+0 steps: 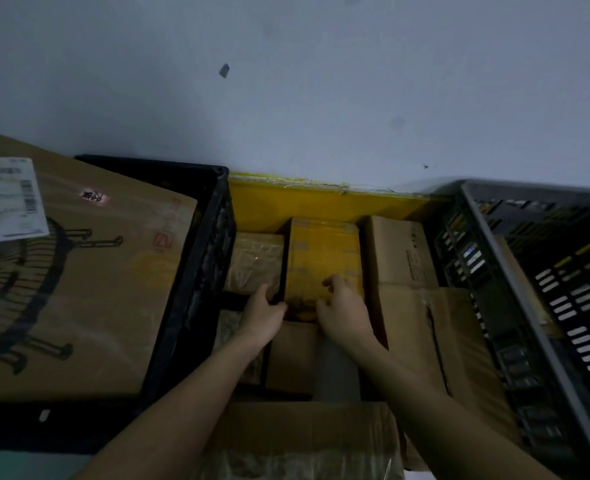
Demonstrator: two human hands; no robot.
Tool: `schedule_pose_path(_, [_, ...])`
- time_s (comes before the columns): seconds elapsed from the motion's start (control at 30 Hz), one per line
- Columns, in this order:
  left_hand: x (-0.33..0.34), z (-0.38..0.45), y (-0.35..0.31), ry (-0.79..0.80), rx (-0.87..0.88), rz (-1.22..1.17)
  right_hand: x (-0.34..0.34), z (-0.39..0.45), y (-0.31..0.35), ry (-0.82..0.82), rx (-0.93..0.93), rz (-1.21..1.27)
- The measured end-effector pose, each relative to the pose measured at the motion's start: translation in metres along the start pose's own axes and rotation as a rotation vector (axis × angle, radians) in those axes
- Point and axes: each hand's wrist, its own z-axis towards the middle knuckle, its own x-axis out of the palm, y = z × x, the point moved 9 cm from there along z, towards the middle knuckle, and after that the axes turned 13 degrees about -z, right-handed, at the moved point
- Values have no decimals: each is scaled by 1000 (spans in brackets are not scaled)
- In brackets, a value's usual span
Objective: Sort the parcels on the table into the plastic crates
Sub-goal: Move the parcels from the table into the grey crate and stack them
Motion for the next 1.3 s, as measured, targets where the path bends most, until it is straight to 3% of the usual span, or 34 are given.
schedule_pose_path(0.07, [0,8,-8,-3,9,-20,-12,8,-5,-124,35,-28])
schedule_pose_path(0.13, [8,15,-17,25,10,-38,-17,21,-16,-141,117,-65])
schedule_pose_path(0.3, [36,33,-8,102,-55,-51,13,57,-48,151,451,81])
schedule_pose_path(0.4, [38,33,-9,50,-58,-98,14,64,-43,198,499,57])
schedule_pose_path(0.6, [18,18,-60,-48,-57,-275,-67,58,-8,-54,334,-1])
schedule_pose_path(0.8, [-8,-18,-132,-78,140,-403,-145,34,30,-257,105,383])
schedule_pose_path(0.93, [-9,-45,-145,-95,217,-533,-166,10,41,-368,-25,456])
schedule_pose_path(1.07, [-17,-64,-151,-143,290,-671,-189,-8,50,-367,-175,607])
schedule_pose_path(1.17, [-20,-83,-156,-162,323,-790,-207,-18,22,-458,-77,654])
schedule_pose_path(1.23, [-15,-99,-157,-138,336,-897,-201,-23,1,-317,53,711])
schedule_pose_path(1.3, [-4,-117,-162,-109,370,-950,-187,-33,-2,7,75,953])
